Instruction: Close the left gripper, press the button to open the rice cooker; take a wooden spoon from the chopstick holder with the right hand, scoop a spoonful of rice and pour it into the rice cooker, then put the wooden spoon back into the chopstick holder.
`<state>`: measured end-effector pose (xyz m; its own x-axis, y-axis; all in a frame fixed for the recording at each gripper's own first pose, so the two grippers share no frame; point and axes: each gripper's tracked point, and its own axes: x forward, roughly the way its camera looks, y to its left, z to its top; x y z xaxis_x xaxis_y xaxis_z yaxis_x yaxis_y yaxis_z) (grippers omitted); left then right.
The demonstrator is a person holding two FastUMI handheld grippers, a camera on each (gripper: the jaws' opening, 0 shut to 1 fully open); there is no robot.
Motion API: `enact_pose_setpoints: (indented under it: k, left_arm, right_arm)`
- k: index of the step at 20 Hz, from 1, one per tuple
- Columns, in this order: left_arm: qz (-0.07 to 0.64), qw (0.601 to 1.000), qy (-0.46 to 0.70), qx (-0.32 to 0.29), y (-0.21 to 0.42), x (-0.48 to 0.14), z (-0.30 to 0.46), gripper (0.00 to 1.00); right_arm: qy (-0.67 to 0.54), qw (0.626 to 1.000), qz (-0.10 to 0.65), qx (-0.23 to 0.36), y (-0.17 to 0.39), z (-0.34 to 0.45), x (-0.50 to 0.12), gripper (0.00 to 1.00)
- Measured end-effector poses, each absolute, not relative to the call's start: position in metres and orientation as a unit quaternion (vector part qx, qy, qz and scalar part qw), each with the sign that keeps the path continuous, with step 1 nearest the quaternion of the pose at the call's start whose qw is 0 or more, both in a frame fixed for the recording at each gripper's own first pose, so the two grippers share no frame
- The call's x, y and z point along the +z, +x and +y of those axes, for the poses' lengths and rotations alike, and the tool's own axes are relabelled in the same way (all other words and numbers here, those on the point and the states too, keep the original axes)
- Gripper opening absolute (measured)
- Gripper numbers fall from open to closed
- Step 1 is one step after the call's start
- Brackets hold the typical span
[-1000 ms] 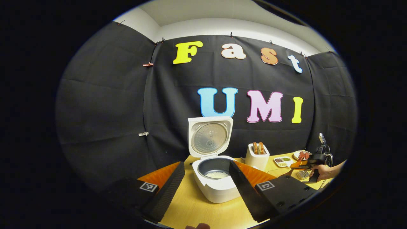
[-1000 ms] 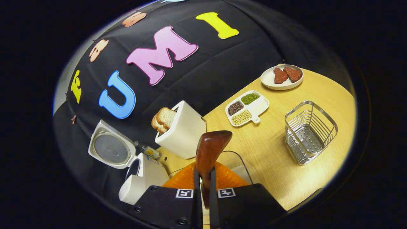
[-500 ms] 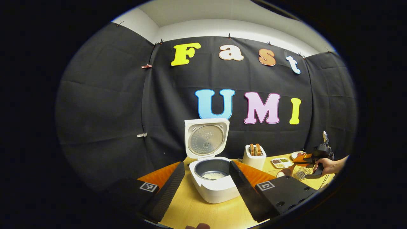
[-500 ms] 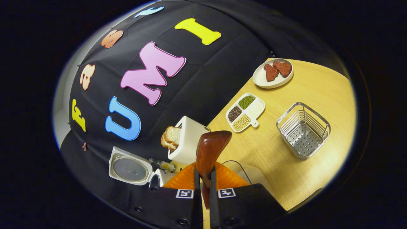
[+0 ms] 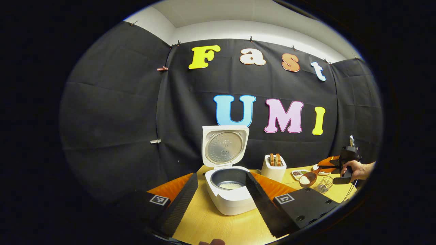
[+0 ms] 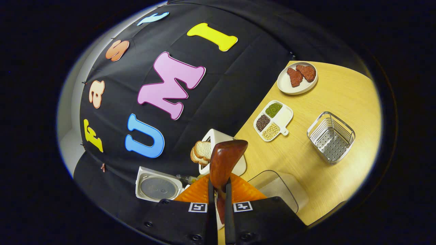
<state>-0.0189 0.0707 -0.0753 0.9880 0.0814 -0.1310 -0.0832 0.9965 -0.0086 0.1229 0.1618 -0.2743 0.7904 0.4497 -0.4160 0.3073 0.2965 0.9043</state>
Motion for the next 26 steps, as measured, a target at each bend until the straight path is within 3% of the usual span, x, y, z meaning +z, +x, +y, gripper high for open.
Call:
enact_pose_setpoints:
  k: [17, 26]
  left_arm:
    - [0.06, 0.995, 0.019, 0.08, -0.033, -0.079, 0.113, 0.97]
    - [0.081, 0.991, 0.003, 0.102, -0.04, -0.097, 0.137, 0.97]
  right_arm:
    - [0.634, 0.688, 0.321, 0.145, 0.178, 0.324, -0.155, 0.13]
    - [0.609, 0.692, 0.348, 0.171, 0.204, 0.426, -0.171, 0.13]
